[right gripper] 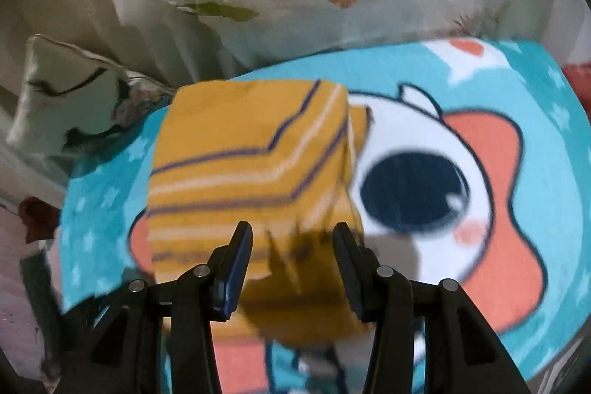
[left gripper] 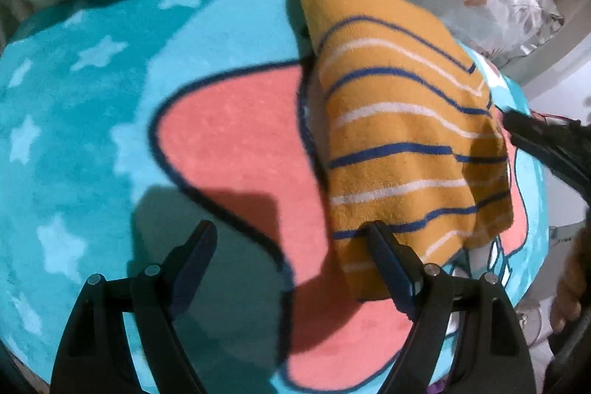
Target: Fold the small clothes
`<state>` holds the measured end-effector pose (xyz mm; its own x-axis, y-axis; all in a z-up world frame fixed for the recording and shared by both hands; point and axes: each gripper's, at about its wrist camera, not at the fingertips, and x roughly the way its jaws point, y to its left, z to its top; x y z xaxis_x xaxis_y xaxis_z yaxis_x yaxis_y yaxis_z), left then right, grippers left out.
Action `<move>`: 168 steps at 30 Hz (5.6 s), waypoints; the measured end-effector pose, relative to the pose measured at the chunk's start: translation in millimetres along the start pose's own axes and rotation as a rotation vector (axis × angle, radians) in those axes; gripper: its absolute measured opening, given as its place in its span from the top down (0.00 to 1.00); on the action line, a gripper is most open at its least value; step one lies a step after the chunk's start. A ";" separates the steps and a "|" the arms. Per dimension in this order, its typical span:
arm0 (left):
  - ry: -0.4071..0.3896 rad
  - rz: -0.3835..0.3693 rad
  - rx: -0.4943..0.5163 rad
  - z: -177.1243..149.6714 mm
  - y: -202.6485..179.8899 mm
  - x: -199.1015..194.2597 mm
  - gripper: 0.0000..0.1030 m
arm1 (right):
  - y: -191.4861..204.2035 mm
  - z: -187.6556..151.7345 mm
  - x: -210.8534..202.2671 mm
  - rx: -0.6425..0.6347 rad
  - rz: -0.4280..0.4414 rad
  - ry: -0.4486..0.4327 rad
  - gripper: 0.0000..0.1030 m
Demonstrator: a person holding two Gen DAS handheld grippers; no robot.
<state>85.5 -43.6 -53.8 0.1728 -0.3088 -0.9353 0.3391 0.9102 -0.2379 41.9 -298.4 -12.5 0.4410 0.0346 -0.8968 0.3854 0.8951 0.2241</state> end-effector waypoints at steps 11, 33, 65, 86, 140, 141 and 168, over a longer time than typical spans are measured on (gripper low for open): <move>-0.215 0.115 -0.117 -34.4 14.0 -57.9 0.20 | -76.9 5.8 -4.7 0.064 -0.049 0.024 0.29; -0.948 0.645 -0.157 -118.4 -25.2 -309.3 0.00 | -66.2 -93.9 -122.7 -0.236 0.005 -0.186 0.29; -0.608 0.345 -0.096 -158.9 -53.5 -170.9 0.00 | -44.6 -166.6 -65.4 -0.291 -0.022 -0.032 0.28; -0.186 0.297 -0.116 -170.5 -74.0 -57.5 0.00 | -60.1 -183.5 -51.0 -0.295 -0.114 -0.019 0.28; -0.186 0.232 -0.178 -163.6 -44.3 -66.2 0.00 | -16.1 -170.6 -31.4 -0.379 -0.163 0.008 0.27; -0.182 0.232 -0.178 -163.1 -43.7 -65.3 0.00 | -15.6 -170.3 -31.1 -0.380 -0.163 0.007 0.27; -0.123 0.230 -0.182 -158.9 -45.7 -47.8 0.00 | -22.0 -162.7 -19.6 -0.375 -0.182 0.034 0.26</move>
<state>-85.2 -26.6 -39.8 0.3401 -0.1098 -0.9340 0.1090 0.9911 -0.0768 -107.0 -246.5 -62.0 0.3632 -0.1296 -0.9226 0.1298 0.9877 -0.0876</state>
